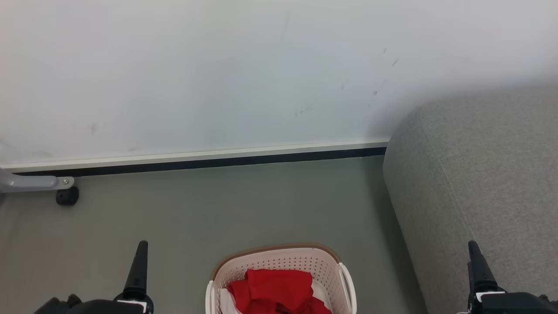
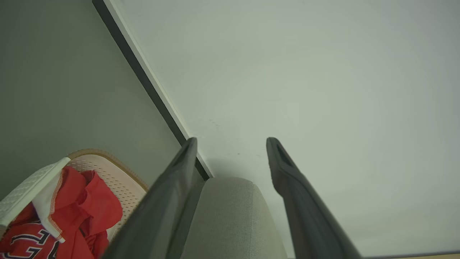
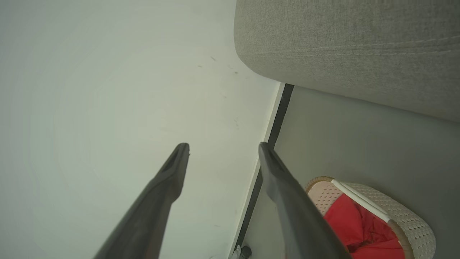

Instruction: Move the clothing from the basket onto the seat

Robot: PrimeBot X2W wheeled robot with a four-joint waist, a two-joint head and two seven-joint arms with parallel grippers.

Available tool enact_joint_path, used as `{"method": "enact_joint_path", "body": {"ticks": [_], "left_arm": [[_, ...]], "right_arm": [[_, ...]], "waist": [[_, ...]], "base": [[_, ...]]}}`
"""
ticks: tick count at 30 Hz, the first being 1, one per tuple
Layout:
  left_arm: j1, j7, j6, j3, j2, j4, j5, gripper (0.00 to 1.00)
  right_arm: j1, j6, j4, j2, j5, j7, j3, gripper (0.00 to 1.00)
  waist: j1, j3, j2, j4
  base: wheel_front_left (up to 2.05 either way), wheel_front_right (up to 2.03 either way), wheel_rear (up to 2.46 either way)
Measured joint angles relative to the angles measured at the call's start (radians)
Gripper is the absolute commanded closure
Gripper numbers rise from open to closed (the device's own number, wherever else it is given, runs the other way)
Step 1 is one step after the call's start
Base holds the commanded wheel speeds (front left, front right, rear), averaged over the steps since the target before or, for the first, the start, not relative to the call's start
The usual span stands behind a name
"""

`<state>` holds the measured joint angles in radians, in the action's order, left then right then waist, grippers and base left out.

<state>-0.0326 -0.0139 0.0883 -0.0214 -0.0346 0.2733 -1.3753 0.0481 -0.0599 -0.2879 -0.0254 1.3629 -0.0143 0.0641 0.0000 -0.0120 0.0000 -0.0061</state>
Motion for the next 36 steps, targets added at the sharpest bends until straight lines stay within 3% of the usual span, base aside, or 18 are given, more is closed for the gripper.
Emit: {"method": "enact_joint_path", "body": {"ticks": [22, 36], "left_arm": [[-0.002, 0.079, -0.063, 0.079, -0.071, -0.049, 0.407, 0.00], [0.024, 0.128, -0.101, 0.107, -0.110, -0.053, 0.623, 0.00]], "right_arm": [[0.002, 0.056, 0.049, -0.077, -0.421, 0.080, -0.152, 0.00], [0.001, 0.088, 0.054, -0.091, -0.612, 0.129, -0.205, 0.00]], "waist": [[0.0001, -0.008, 0.0000, -0.006], [0.0001, -0.012, 0.0000, -0.012]], "base": [[0.00, 0.00, 0.00], [0.00, 0.00, 0.00]]}}
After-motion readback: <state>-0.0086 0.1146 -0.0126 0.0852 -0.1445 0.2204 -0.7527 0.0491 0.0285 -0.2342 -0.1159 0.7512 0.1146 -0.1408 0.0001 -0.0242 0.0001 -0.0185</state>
